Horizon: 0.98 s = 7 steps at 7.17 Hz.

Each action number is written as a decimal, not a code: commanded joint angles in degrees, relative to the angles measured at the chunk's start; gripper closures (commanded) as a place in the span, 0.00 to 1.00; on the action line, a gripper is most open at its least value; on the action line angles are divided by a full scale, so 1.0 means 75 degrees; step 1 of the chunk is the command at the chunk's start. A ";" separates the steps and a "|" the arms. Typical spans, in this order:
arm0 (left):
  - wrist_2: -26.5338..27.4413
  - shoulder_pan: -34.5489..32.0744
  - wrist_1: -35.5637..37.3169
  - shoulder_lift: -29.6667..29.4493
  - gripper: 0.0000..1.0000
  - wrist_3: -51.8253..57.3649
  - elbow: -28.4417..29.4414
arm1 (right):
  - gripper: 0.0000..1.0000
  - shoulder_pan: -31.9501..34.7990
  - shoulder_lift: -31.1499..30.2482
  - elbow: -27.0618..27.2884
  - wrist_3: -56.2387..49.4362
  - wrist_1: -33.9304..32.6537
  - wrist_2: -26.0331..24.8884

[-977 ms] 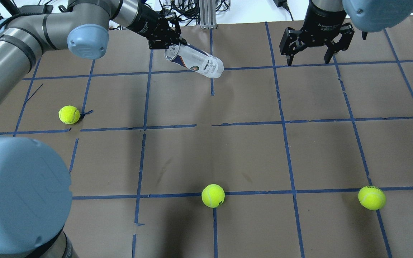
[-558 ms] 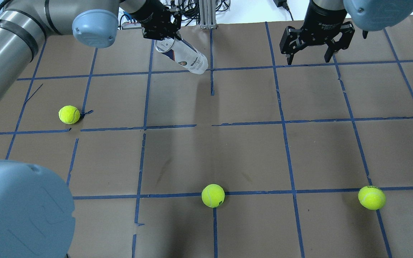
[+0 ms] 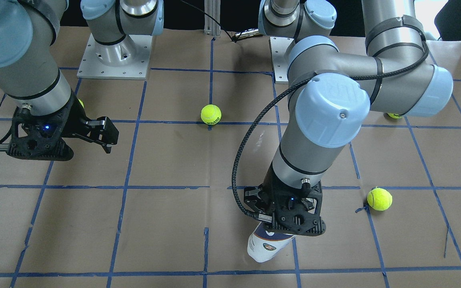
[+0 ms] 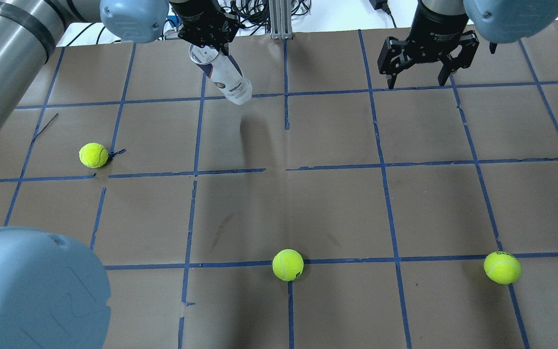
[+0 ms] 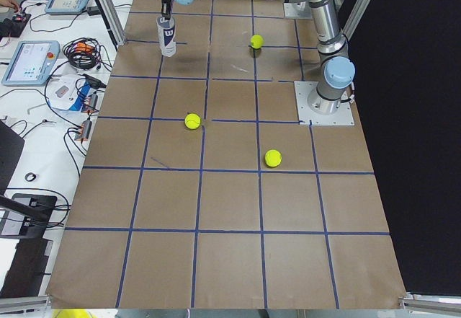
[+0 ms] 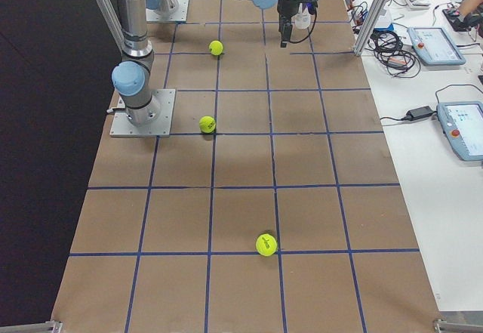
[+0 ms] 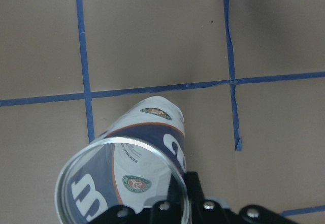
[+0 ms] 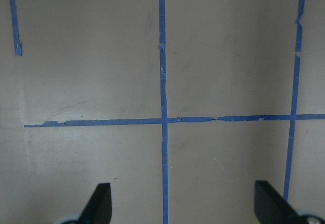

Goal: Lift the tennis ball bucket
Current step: 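Grasp the can's rim with the left gripper and tilt it upright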

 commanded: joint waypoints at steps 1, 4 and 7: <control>0.0194 -0.0216 -0.0111 -0.0267 1.00 0.0096 0.0043 | 0.00 0.0001 -0.0009 0.0014 -0.0003 0.0024 0.0000; 0.0194 -0.0228 -0.0709 -0.0373 0.90 0.0003 0.0055 | 0.00 0.0001 -0.0044 0.0026 -0.0015 0.0024 0.0000; 0.0159 -0.0228 -0.0662 -0.0433 0.00 -0.0056 0.0113 | 0.00 0.0001 -0.0032 0.0037 -0.0003 0.0012 0.0024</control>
